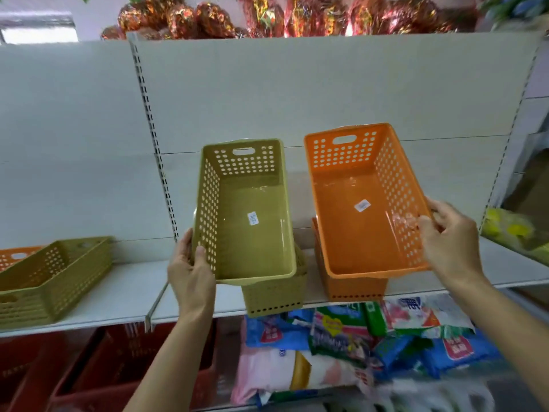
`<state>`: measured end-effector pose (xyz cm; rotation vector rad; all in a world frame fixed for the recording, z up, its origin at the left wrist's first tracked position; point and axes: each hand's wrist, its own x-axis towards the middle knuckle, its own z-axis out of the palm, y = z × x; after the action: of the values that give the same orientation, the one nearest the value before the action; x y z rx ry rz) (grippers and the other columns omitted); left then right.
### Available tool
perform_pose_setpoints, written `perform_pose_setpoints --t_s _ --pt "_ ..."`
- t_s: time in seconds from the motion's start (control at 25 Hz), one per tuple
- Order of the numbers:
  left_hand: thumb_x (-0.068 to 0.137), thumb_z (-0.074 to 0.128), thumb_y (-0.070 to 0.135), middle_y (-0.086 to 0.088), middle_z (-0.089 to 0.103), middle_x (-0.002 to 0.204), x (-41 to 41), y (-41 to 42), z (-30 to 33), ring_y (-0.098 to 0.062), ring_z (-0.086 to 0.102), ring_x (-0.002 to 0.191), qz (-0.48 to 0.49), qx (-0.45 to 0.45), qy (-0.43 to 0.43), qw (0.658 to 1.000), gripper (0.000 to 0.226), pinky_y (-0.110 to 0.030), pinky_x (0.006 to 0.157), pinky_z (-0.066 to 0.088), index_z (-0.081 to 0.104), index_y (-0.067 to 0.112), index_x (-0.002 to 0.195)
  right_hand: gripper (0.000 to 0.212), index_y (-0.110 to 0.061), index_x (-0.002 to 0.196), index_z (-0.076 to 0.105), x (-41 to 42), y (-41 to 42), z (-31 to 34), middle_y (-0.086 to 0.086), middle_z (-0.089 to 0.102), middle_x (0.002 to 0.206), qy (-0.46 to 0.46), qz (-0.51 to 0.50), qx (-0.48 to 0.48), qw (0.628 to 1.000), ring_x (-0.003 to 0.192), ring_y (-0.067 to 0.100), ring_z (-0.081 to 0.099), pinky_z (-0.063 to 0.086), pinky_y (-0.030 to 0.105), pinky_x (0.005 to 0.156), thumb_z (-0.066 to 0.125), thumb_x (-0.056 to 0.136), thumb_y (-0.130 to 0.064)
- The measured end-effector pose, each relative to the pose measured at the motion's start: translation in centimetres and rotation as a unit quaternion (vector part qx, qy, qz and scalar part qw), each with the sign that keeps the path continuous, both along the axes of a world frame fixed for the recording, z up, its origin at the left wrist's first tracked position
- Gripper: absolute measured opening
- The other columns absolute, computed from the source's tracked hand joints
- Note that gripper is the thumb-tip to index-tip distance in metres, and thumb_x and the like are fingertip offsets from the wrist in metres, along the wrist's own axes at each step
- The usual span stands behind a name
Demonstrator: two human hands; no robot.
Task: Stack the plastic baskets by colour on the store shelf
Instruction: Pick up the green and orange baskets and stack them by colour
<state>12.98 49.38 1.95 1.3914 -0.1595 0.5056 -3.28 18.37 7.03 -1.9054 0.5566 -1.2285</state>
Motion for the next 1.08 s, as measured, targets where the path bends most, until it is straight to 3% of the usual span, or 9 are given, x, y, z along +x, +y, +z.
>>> perform_pose_setpoints --t_s 0.16,0.28,0.56,0.68,0.88,1.08 --pt "0.098 0.047 0.001 -0.003 0.064 0.129 0.3 -4.1 0.8 -0.017 0.06 0.118 0.017 0.009 0.007 1.0 0.041 -0.036 0.106 0.047 0.054 0.01 0.138 0.037 -0.02 0.133 0.054 0.0 -3.6 -0.3 0.008 0.07 0.108 0.001 0.011 0.024 1.0 0.085 0.027 0.069 0.058 0.047 0.076 0.045 0.097 -0.021" --pt "0.099 0.045 0.002 -0.005 0.062 0.131 2.8 -6.0 0.2 -0.017 0.059 0.12 0.023 0.017 0.021 0.999 0.041 -0.037 0.107 0.046 0.053 0.01 0.139 0.037 -0.015 0.134 0.054 1.5 -5.6 -0.9 0.005 0.066 0.106 -0.021 0.01 0.051 0.998 0.088 0.027 0.067 0.055 0.039 0.078 0.046 0.098 -0.018" --pt "0.099 0.04 -0.001 0.003 0.062 0.124 7.7 -9.4 -3.1 -0.009 0.056 0.114 0.015 0.062 0.092 0.994 0.043 -0.03 0.107 0.043 0.054 0.015 0.137 0.036 -0.01 0.132 0.055 8.3 -9.0 -2.6 0.006 0.065 0.101 -0.036 0.011 0.104 0.994 0.076 0.018 0.063 0.048 0.026 0.073 0.046 0.097 -0.008" --pt "0.095 0.039 -0.006 0.004 0.064 0.115 8.8 -9.3 -4.8 -0.014 0.059 0.109 0.004 0.119 0.127 0.985 0.048 -0.033 0.103 0.046 0.056 0.019 0.133 0.036 -0.012 0.132 0.056 11.0 -10.2 -4.2 0.004 0.066 0.101 -0.013 0.003 0.11 0.994 0.08 0.02 0.065 0.053 0.032 0.076 0.046 0.097 -0.009" --pt "0.093 0.04 -0.005 0.006 0.066 0.118 9.9 -8.1 -6.2 -0.019 0.061 0.112 0.01 0.178 0.163 0.97 0.055 -0.047 0.101 0.05 0.053 0.025 0.137 0.042 -0.023 0.125 0.06 14.2 -12.5 -7.1 0.006 0.072 0.11 0.11 -0.02 0.092 0.989 0.089 0.029 0.069 0.057 0.05 0.081 0.044 0.087 -0.027" --pt "0.088 0.037 -0.01 -0.004 0.071 0.115 9.4 -7.7 -5.3 -0.022 0.067 0.101 -0.007 0.186 0.178 0.966 0.056 -0.049 0.091 0.056 0.062 0.026 0.123 0.038 -0.025 0.12 0.064 16.3 -13.7 -7.3 0.008 0.072 0.112 0.307 0.003 0.07 0.949 0.099 0.036 0.065 0.052 0.046 0.089 0.054 0.083 -0.027"
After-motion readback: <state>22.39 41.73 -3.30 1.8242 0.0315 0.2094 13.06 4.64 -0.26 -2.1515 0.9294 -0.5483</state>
